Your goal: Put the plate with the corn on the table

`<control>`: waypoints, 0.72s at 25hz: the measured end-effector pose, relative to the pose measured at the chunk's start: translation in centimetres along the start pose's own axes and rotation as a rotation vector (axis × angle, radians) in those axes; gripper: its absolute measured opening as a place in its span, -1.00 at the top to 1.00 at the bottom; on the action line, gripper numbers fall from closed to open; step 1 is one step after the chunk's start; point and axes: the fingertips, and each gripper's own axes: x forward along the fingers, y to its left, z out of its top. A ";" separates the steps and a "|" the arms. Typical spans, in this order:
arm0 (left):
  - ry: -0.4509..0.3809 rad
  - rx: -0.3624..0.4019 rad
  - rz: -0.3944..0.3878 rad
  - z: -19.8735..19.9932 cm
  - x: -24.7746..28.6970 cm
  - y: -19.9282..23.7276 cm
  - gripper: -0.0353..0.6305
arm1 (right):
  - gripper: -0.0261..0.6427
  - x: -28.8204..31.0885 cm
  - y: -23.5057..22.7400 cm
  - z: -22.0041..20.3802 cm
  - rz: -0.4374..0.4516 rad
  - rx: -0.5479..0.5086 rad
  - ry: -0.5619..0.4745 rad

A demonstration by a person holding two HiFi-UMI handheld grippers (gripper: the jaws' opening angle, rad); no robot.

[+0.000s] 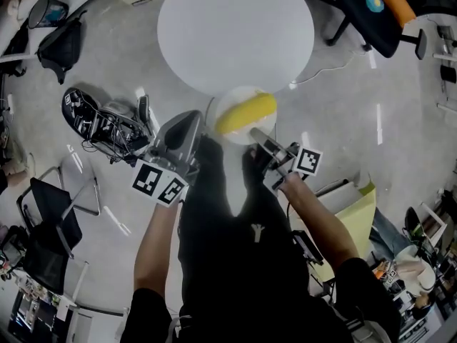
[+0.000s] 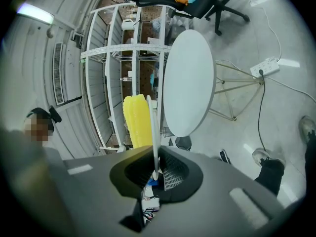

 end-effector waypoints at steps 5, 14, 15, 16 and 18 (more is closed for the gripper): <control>0.006 -0.007 -0.013 -0.8 0.4 1.2 0.88 | 0.84 1.1 -1.9 0.2 0.004 0.009 -0.020; 0.020 -0.024 -0.032 -2.8 1.2 3.2 0.88 | 0.83 2.4 -4.2 0.5 0.010 0.017 -0.058; 0.021 -0.026 -0.033 -3.1 1.3 3.3 0.88 | 0.83 2.4 -4.5 0.5 0.009 0.018 -0.060; 0.022 -0.027 -0.035 -3.3 1.4 3.5 0.88 | 0.83 2.4 -4.8 0.6 0.008 0.019 -0.062; 0.024 -0.028 -0.038 -3.7 1.6 3.6 0.88 | 0.83 2.5 -5.1 0.6 0.010 0.024 -0.068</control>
